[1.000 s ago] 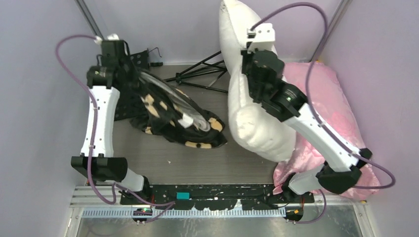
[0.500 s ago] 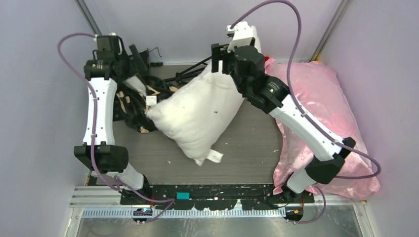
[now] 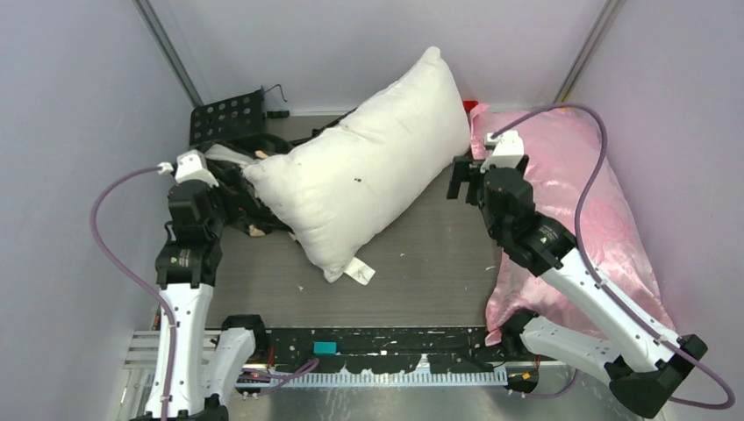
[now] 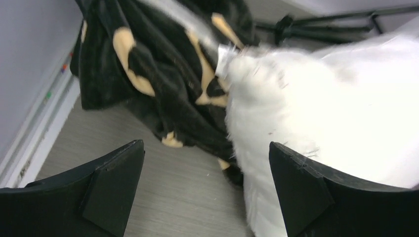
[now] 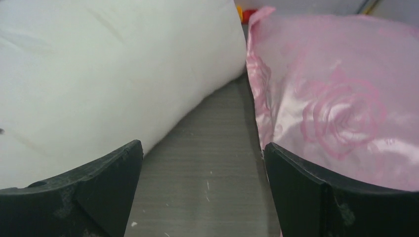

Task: Remove the pillowcase from the pillow

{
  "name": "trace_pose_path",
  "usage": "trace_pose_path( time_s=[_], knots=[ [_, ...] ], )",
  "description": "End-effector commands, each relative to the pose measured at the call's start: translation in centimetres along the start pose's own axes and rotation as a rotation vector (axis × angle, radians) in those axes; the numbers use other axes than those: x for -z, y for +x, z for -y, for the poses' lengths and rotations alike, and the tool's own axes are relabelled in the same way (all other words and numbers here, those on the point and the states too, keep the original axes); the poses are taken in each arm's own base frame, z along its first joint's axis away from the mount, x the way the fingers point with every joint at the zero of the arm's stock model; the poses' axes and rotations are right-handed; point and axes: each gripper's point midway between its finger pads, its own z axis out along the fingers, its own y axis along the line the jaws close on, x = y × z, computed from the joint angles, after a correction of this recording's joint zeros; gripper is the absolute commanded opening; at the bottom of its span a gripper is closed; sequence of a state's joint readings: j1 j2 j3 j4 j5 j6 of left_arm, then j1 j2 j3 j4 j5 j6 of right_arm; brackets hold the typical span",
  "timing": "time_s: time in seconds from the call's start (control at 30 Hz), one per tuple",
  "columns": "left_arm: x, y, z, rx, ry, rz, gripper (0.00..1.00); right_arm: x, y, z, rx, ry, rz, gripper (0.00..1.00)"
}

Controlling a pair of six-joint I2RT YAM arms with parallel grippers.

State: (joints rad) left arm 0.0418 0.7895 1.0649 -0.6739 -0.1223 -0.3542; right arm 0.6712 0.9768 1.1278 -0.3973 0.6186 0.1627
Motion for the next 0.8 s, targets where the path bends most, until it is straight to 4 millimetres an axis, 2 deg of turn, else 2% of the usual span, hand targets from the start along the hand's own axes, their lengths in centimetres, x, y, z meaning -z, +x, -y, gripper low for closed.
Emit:
trace_pose_path(
  time_s=[0.0, 0.1, 0.2, 0.3, 0.47, 0.6, 0.77],
  knots=[
    [-2.5, 2.9, -1.4, -0.018, -0.016, 0.07, 1.0, -0.4, 3.8, 2.0, -0.109, 0.042, 0.0, 0.96],
    [-2.9, 4.6, -2.0, 0.002, -0.009, 0.128, 1.0, -1.4, 7.3, 3.5, -0.107, 0.095, -0.059, 0.98],
    [-3.4, 5.3, -2.6, 0.038, -0.014, 0.193, 1.0, -2.5, 10.0, 5.3, -0.126, 0.138, -0.094, 1.0],
    [-4.5, 6.5, -3.5, 0.076, -0.058, 0.188, 1.0, -3.9, 11.5, 7.6, -0.181, 0.16, -0.085, 1.0],
    [-6.8, 9.4, -4.4, 0.079, -0.095, 0.132, 1.0, -5.9, 14.1, 9.5, -0.136, 0.131, -0.047, 1.0],
    [-8.2, 10.5, -4.7, 0.007, -0.08, 0.16, 1.0, -7.2, 16.1, 12.0, -0.128, 0.233, -0.02, 1.0],
    [-10.8, 14.1, -5.2, -0.026, -0.059, 0.158, 1.0, -9.3, 19.0, 14.8, -0.071, 0.387, -0.023, 1.0]
  ],
)
